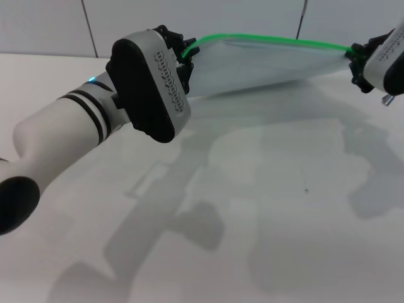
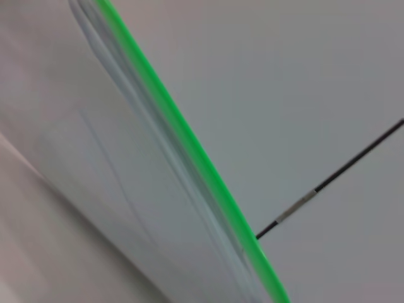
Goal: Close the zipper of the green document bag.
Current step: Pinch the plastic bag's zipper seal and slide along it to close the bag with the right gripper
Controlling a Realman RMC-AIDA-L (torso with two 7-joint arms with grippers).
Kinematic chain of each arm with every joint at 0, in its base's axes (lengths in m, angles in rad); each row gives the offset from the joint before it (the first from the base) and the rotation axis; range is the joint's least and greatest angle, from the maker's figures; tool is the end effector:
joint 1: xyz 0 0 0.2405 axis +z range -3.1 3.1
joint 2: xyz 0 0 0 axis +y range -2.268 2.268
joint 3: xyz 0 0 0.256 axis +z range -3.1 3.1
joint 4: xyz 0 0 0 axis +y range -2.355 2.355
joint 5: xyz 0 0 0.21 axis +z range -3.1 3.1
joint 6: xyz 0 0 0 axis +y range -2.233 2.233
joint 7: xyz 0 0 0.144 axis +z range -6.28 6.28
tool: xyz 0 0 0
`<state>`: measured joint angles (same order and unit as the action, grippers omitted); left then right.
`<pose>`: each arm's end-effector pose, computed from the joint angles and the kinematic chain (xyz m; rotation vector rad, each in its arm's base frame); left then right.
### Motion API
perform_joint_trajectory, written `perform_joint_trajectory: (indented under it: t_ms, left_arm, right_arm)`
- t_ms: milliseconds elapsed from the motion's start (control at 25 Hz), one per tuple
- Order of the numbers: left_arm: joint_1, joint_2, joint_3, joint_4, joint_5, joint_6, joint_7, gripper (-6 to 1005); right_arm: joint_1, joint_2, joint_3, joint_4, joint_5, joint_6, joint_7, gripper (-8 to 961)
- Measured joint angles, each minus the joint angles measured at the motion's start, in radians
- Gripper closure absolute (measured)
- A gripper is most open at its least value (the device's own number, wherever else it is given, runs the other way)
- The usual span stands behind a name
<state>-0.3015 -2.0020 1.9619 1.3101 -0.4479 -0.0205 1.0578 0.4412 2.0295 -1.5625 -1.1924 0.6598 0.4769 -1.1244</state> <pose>-0.1575 0.3789 -0.0250 -1.9914 0.4607 0.0392 0.2069 0.4240 0.0162 -2.1475 0.0361 -0.1654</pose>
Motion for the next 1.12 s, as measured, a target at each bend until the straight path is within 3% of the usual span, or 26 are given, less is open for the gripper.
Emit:
perform_joint_trajectory:
  t_ms: [1120]
  left_arm:
    - [0.012,0.000,-0.010,-0.006,0.000,0.006,0.001,947]
  right_arm:
    - [-0.008,0.000,0.039,0.022,-0.036,-0.008,0.010,845]
